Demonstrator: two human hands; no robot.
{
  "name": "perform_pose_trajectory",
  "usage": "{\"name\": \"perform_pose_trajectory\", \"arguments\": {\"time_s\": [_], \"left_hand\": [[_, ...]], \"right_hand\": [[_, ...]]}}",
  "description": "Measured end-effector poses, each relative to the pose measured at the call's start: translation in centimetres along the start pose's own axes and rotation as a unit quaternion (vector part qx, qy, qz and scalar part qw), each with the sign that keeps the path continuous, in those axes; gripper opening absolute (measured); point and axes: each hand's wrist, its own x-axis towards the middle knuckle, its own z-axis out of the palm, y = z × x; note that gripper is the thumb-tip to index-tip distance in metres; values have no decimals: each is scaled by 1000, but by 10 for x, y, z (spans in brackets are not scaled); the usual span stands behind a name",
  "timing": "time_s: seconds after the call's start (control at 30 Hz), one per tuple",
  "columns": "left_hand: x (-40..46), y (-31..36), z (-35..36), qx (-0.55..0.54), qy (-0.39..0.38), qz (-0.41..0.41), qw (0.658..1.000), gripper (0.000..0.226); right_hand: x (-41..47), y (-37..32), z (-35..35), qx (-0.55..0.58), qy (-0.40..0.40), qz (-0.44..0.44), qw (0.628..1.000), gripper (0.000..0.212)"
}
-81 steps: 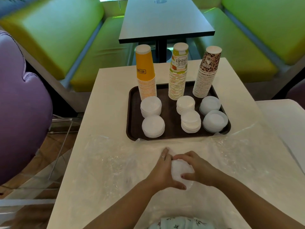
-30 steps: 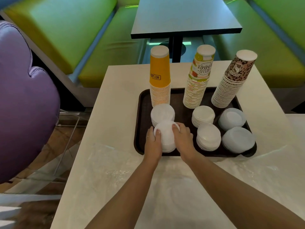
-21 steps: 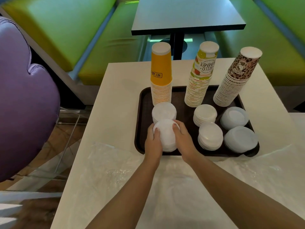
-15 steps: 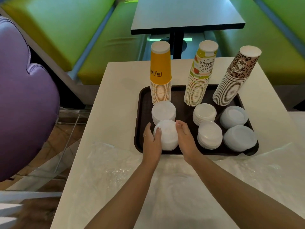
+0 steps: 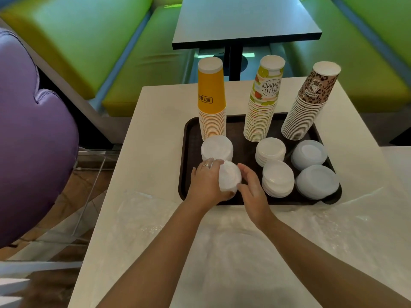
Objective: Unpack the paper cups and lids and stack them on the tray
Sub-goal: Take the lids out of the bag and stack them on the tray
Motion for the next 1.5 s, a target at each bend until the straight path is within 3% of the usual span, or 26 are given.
{"name": "perform_pose_trajectory", "arguments": {"time_s": [0.13, 0.33, 0.57, 0.87, 1.17, 1.33, 1.5], "left_hand": [[3, -3, -3, -52, 6, -6, 999, 84], [0, -9, -7, -161, 12, -14, 987, 77], [3, -12, -9, -250, -61, -109, 960, 76], [4, -5, -4, -224, -80, -141, 961, 87], [8, -7, -14, -281, -83, -152, 944, 82], [6, -11, -19, -185, -92, -103, 973, 77], [6, -4, -16, -117, -49, -86, 988, 73]], "right_hand": [[0, -2, -1, -63, -12, -28, 998, 65], [2, -4, -2, -65, -18, -36, 997, 73], [3, -3, -3, -134, -84, -43, 987, 99], [12, -8, 22, -135, 0, -32, 990, 98], [11, -11, 23, -160, 9, -41, 986, 102], [12, -10, 19, -153, -7, -47, 987, 109], [11, -10, 18, -120, -15, -49, 991, 100]]}}
